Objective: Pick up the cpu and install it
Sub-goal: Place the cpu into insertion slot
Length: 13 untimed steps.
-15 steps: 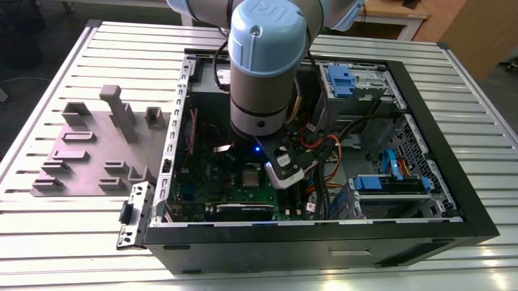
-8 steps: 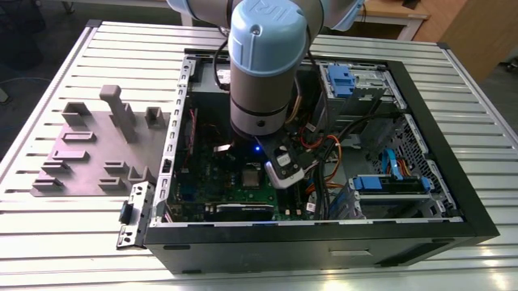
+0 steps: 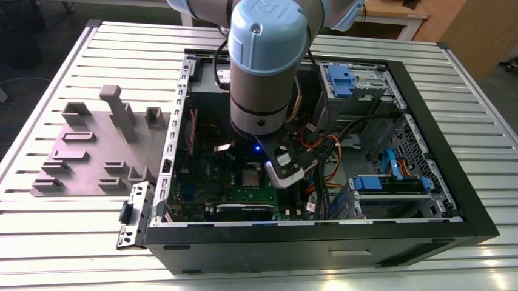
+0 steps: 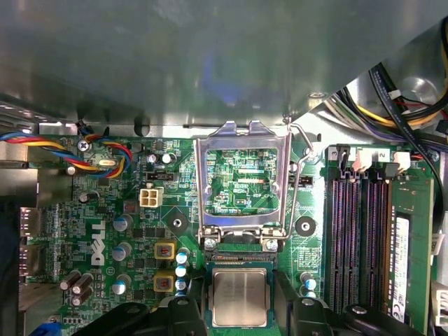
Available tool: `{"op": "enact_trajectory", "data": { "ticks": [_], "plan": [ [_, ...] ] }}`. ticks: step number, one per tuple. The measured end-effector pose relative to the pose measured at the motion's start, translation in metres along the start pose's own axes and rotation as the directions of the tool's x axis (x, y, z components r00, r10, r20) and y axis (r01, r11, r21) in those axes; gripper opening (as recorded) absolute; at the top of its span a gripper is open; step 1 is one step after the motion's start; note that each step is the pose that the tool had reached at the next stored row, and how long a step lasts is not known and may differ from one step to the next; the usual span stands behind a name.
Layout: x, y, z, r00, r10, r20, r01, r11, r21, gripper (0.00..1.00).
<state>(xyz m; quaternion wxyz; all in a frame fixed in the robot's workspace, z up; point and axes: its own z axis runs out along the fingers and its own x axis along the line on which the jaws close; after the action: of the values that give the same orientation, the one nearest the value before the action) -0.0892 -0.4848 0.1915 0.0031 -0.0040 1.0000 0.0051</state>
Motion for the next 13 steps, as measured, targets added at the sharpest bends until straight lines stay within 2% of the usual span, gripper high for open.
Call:
{"op": "enact_trajectory", "data": {
  "ticks": [13],
  "plan": [
    [-0.0002,0.0,0.0022,1.0,0.0,-0.0001,0.0,1.0,0.0001,0.47]
  ]
}}
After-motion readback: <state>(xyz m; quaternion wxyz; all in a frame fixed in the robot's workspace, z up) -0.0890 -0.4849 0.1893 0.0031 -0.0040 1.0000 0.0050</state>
